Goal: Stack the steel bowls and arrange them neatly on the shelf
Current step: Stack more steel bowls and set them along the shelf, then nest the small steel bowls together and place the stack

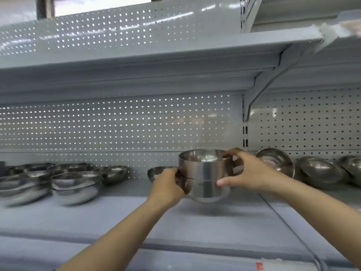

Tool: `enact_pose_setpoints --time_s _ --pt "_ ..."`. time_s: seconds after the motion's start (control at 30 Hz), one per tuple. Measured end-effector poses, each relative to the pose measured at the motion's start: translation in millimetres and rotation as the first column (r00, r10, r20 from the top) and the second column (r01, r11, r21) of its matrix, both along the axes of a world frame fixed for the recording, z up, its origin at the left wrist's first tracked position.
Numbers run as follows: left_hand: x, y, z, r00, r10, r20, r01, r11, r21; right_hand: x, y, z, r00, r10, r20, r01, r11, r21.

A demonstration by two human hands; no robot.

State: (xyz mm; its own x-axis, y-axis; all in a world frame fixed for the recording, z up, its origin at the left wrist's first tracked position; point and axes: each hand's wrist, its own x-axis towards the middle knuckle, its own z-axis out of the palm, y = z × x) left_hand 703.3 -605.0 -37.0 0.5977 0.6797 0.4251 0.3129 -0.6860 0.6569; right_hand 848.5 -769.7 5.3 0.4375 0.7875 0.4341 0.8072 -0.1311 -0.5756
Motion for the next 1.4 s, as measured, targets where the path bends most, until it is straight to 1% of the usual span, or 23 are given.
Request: enact_pose_setpoints --time_s 0.13,0.27,0.37,0.57,0.73,0.8,0.83,0.87,0.9,1.0,1.07,1.13,1.17,1.27,1.3,1.33,1.4 --pt "-58.6 50.9 0.6 0.989 0.15 -0.01 -0.149 0.985 0.087 -44.4 66.9 -6.3 0.991 0.101 -0.087 -0.102 0.995 -0.002" --pt "-90.3 83.2 -1.8 0.977 0.21 -0.034 -0.205 0.972 0.117 -77.0 105.8 -15.3 0.988 0.089 -0.122 -0.088 0.996 0.017" --pt "-100.7 97.4 -7.0 0.978 0.205 -0.043 -0.201 0.976 0.087 -88.6 117.7 -19.7 0.99 0.073 -0.121 -0.074 0.997 -0.004" --pt "-104.1 107.3 -13.7 0.989 0.128 -0.077 -0.128 0.992 0.003 -96.3 121.4 -24.8 0.993 0.037 -0.115 -0.04 0.999 -0.025" --pt "-101.6 108.1 -16.4 0.988 0.138 -0.063 -0.137 0.99 0.009 -102.0 118.2 -26.9 0.996 0.04 -0.073 -0.044 0.998 -0.051" --pt "-104.9 103.8 -16.2 0.987 0.146 -0.072 -0.146 0.989 0.005 -104.3 113.3 -25.2 0.998 0.052 -0.033 -0.054 0.996 -0.074" --pt "-107.6 97.6 -14.0 0.984 0.163 -0.075 -0.161 0.987 0.028 -104.1 109.3 -23.2 0.998 0.056 -0.01 -0.056 0.994 -0.096" --pt "-110.5 90.8 -10.8 0.979 0.196 -0.064 -0.191 0.979 0.075 -102.2 104.0 -20.7 0.998 0.058 0.005 -0.057 0.992 -0.11" --pt "-113.6 81.1 -5.8 0.973 0.23 -0.022 -0.225 0.964 0.139 -98.3 97.1 -17.5 0.998 0.059 0.016 -0.057 0.992 -0.113" --pt "-115.7 41.9 21.8 0.946 0.279 0.163 -0.319 0.889 0.328 -75.0 68.3 -3.6 0.998 0.008 0.069 -0.004 0.998 -0.063" --pt "-103.1 13.6 45.1 0.934 0.24 0.266 -0.335 0.847 0.413 -51.1 43.7 9.6 0.994 -0.062 0.088 0.062 0.998 -0.001" --pt "-75.2 -10.4 64.7 0.936 0.147 0.318 -0.283 0.854 0.436 -24.1 17.4 23.3 0.987 -0.131 0.097 0.124 0.989 0.075" --pt "-57.4 -23.5 71.3 0.943 0.104 0.316 -0.245 0.86 0.447 -9.7 4.8 29.4 0.98 -0.172 0.1 0.159 0.979 0.124" --pt "6.6 -58.1 78.3 0.98 -0.001 0.198 -0.095 0.875 0.474 36.7 -28.1 42.6 0.958 -0.284 0.044 0.262 0.925 0.275" --pt "30.4 -67.3 77.6 0.991 -0.025 0.133 -0.04 0.884 0.465 52.7 -36.3 44.5 0.95 -0.312 0.022 0.294 0.916 0.274" --pt "56.0 -74.5 77.4 0.998 -0.041 0.043 0.017 0.889 0.457 68.5 -43.0 45.0 0.939 -0.344 0.022 0.329 0.914 0.237" --pt "106.0 -85.8 76.6 0.982 -0.026 -0.189 0.111 0.886 0.449 99.0 -51.6 40.9 0.915 -0.394 0.084 0.382 0.915 0.126"
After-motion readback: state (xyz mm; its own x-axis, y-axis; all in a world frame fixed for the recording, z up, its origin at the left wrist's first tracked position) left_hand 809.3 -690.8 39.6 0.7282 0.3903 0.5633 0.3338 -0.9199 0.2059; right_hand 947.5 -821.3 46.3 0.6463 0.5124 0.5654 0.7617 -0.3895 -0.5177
